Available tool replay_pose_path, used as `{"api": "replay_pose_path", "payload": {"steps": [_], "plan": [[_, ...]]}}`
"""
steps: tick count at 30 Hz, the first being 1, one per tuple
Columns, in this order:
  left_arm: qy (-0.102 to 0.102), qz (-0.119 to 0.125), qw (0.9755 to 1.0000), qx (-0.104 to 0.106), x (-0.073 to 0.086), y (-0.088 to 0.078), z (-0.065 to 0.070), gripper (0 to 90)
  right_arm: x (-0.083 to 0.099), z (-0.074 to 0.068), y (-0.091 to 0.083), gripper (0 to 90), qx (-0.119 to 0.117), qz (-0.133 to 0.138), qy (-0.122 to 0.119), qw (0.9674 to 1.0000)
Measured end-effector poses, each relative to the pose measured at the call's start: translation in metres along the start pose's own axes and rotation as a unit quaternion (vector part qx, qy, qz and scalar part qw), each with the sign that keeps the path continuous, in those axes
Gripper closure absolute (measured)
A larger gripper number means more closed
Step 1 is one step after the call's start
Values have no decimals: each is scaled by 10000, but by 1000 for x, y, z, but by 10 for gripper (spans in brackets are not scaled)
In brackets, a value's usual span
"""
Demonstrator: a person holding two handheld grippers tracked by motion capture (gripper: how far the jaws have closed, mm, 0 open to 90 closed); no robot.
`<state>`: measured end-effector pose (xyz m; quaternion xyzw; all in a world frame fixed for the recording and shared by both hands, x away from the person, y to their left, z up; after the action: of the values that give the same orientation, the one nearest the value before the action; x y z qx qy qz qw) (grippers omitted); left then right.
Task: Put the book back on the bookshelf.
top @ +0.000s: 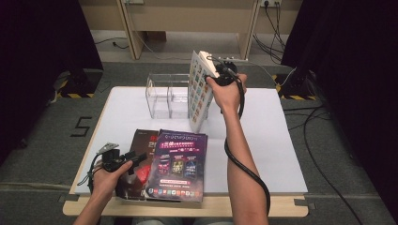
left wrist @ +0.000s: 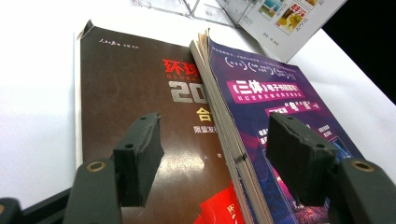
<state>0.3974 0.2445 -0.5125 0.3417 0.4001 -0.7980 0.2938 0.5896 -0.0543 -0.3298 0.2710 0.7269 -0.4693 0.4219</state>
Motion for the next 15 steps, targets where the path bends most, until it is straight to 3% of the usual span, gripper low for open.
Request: {"api": "replay_pose_path", "payload": {"steps": [15], "plan": [[-16,-5,10000,-9,0,0,-1,352,-5,2,10,622,114,-388,54,9992]]}}
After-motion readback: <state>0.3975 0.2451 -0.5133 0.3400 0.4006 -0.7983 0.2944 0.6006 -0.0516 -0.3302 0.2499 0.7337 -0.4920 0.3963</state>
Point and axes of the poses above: each handheld gripper's, and its own axes: y roughly forward along the jaws, x roughly out of its underside, z roughly to its right, the point moved 6 cm from there along y, roughly forward along the jaws, and after that the axes turned 3 degrees about z, right-handed, at the moved point
